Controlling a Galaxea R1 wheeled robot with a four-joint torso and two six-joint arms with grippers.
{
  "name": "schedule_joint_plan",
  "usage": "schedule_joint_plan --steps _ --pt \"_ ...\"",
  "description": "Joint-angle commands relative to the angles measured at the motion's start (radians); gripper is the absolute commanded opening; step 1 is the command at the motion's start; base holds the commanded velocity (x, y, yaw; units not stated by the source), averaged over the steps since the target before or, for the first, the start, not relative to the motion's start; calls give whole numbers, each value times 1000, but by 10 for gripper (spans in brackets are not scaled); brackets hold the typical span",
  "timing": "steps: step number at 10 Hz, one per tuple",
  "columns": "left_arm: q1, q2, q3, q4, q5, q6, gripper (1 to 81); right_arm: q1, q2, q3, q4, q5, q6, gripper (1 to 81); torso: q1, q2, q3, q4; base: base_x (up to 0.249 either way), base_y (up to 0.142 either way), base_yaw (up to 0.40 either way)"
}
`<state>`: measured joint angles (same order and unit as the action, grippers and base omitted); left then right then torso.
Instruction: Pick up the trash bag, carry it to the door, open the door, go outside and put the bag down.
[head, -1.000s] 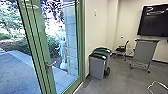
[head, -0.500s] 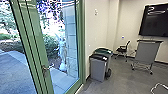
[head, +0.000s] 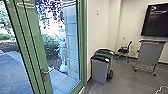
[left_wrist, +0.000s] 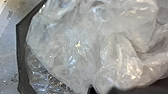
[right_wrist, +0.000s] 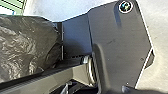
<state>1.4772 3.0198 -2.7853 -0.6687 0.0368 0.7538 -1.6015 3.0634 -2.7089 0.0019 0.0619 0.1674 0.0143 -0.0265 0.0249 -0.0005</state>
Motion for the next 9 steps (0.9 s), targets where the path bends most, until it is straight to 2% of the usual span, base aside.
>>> schedule_joint_plan --steps 1,2,9 --pt "-59 -4 -3 8 69 -1 10 41 7 3 -11 -51 -5 811 0 0 0 0 161 75 0" --pt "-60 -4 -3 9 69 -1 10 41 7 3 -11 -51 -5 811 0 0 0 0 159 62 0" --pt "-59 -5 -3 8 68 -1 10 39 8 3 -11 -51 -5 811 0 0 0 0 145 0 0"
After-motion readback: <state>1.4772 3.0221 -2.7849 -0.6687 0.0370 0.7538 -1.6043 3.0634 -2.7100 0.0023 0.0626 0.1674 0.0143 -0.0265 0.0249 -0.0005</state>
